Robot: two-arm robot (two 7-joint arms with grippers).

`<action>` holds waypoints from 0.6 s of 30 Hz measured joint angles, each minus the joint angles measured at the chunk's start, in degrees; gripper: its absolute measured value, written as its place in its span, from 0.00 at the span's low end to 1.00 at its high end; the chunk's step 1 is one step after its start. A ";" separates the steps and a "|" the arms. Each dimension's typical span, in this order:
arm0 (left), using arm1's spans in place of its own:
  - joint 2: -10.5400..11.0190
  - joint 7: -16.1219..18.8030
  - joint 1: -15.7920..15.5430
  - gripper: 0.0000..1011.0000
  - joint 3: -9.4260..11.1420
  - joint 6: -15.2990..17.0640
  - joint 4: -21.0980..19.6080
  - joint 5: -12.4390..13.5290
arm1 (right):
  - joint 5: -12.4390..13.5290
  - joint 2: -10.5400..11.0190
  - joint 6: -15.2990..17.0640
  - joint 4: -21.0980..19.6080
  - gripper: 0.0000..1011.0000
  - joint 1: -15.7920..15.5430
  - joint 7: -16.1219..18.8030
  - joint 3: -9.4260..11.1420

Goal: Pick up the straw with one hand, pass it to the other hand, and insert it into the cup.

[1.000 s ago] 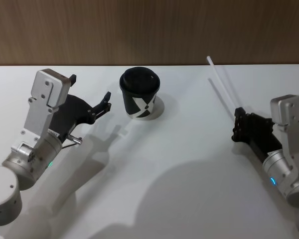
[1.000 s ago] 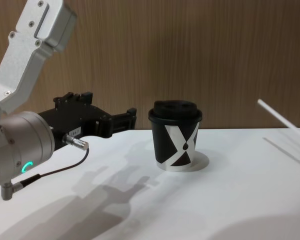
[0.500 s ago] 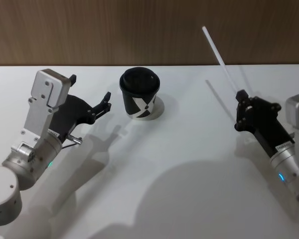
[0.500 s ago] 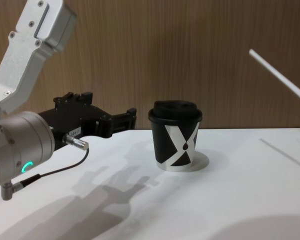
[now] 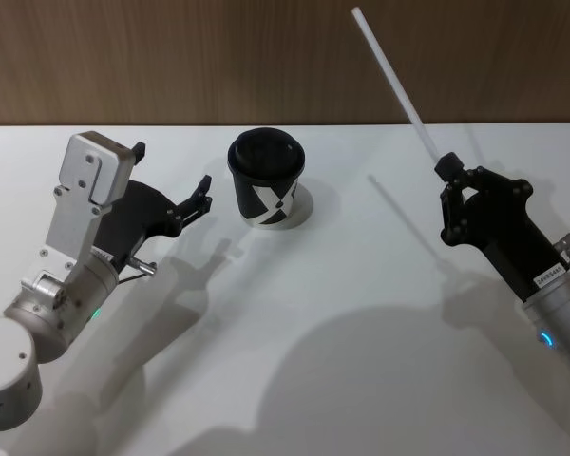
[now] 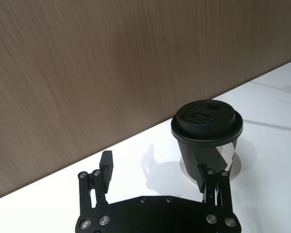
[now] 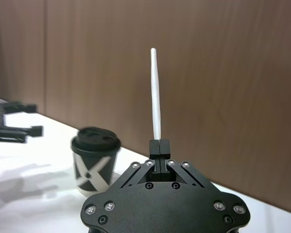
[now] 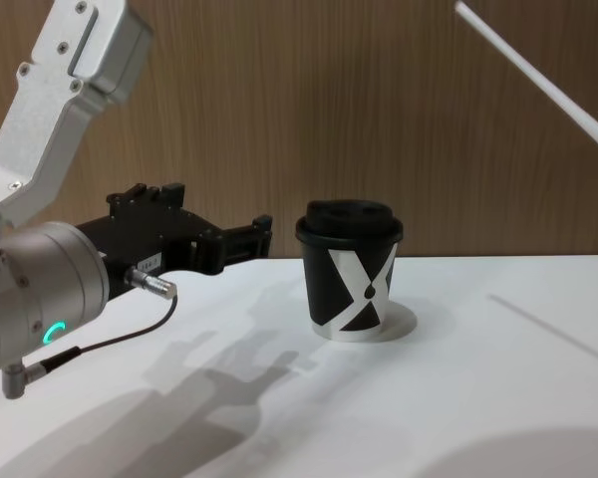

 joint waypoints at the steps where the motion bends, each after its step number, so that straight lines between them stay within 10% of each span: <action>1: 0.00 0.00 0.00 0.99 0.00 0.00 0.00 0.00 | 0.92 0.27 -0.54 -0.24 0.00 -0.04 1.05 -0.11; 18: 0.00 0.00 0.00 0.99 0.00 0.00 0.00 0.00 | 12.38 2.57 -3.62 -2.62 0.00 0.47 12.95 -2.60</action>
